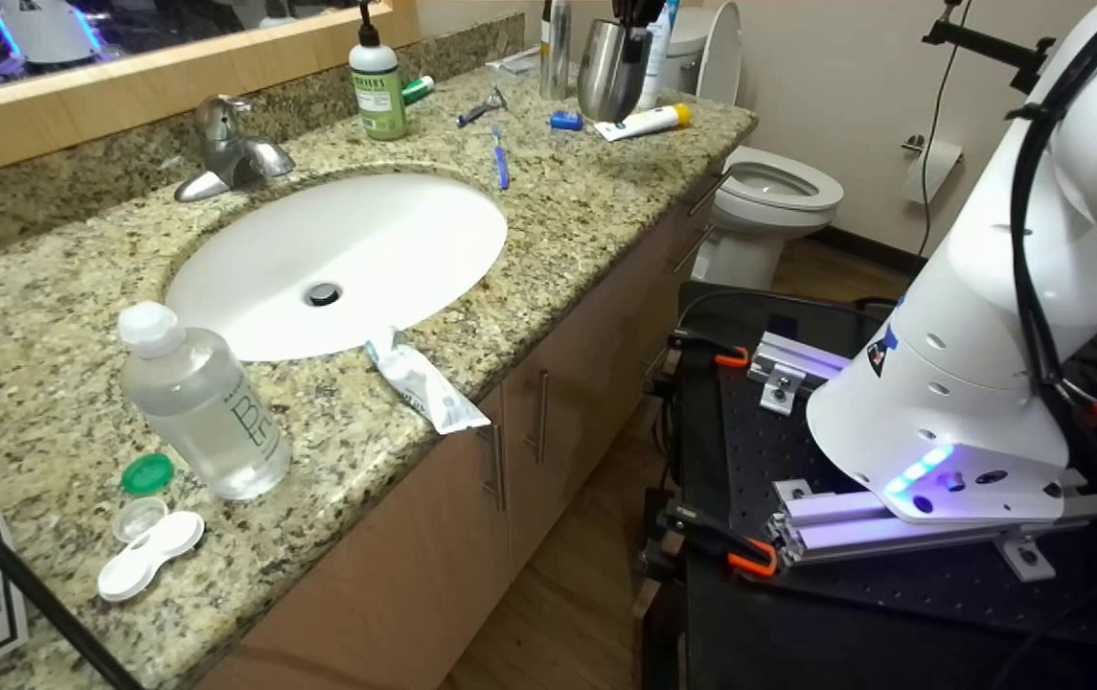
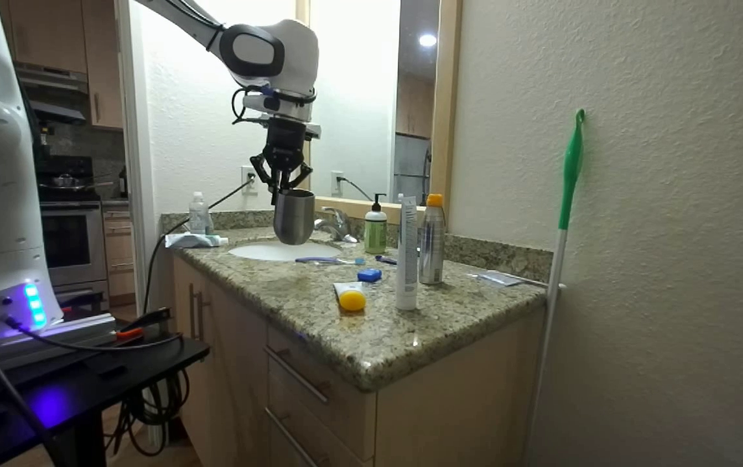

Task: Get the silver cup on the countertop and place it near the white tube with a yellow lid

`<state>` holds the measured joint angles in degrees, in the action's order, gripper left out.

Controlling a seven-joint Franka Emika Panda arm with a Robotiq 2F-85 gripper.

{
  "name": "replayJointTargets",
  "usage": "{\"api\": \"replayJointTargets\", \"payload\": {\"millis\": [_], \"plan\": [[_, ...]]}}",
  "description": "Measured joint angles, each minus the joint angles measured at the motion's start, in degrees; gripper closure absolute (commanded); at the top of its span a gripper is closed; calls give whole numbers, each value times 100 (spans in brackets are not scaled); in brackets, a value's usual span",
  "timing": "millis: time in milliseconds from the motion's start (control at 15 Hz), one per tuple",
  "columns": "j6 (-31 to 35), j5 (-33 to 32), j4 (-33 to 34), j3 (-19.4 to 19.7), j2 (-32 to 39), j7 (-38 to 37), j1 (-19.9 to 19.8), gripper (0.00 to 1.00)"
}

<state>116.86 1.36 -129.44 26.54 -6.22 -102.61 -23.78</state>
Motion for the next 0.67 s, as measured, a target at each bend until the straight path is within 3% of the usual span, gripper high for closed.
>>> {"api": "replayJointTargets", "payload": {"millis": [200,667], "plan": [[17,-32,10,-56,58,-114,11,98],[391,-610,401,-394,1063,-1785,176,98]]}}
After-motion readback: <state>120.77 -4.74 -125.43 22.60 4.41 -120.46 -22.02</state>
